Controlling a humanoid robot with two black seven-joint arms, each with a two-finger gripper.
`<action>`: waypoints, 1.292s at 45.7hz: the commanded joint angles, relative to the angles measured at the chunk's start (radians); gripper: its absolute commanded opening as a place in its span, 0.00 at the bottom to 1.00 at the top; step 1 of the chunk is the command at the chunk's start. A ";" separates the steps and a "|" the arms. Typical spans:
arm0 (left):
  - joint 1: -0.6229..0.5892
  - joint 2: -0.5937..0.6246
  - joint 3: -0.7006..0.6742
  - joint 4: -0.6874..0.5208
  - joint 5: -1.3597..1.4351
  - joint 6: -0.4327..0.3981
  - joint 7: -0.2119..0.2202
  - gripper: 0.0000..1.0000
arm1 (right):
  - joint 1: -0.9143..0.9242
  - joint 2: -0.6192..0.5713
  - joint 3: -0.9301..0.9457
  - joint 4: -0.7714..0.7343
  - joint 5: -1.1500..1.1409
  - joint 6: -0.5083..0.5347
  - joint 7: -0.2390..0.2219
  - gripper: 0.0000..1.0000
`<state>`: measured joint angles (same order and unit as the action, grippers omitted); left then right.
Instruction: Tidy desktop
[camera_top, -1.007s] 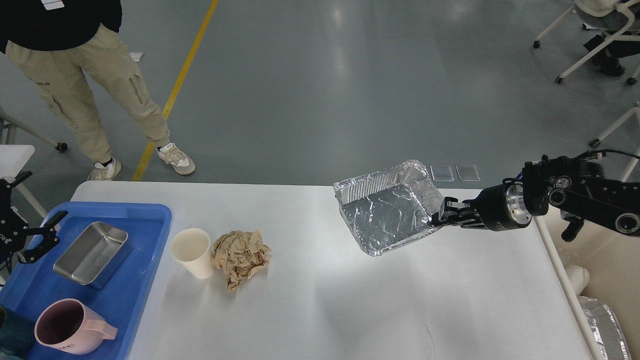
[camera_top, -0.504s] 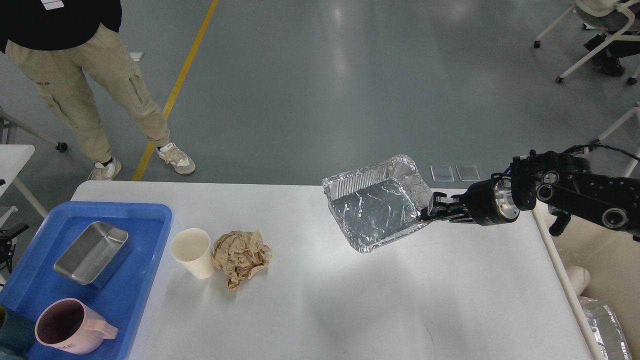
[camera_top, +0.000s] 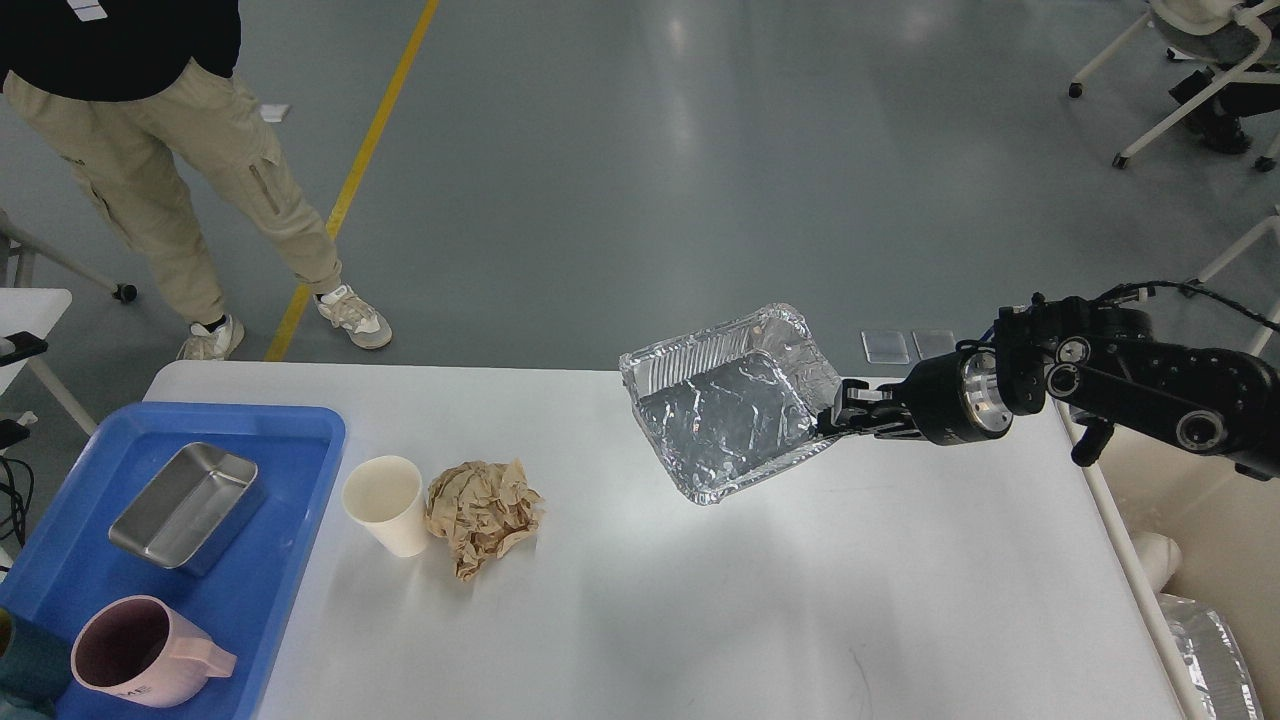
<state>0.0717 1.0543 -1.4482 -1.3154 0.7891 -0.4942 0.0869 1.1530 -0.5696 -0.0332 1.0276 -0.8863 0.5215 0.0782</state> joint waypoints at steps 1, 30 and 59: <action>0.086 -0.013 -0.052 -0.096 0.131 0.034 -0.001 0.97 | 0.008 0.000 -0.001 0.000 0.001 0.000 0.002 0.00; 0.436 0.016 -0.570 -0.266 0.303 -0.128 0.016 0.97 | 0.013 -0.006 -0.001 0.005 0.001 0.002 0.000 0.00; 0.402 -0.121 -0.796 -0.277 0.366 -0.244 0.017 0.97 | 0.007 -0.001 -0.001 0.003 0.000 0.000 0.000 0.00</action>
<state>0.4989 1.0208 -2.2401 -1.6097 1.1672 -0.7343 0.1008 1.1599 -0.5694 -0.0338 1.0297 -0.8866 0.5216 0.0782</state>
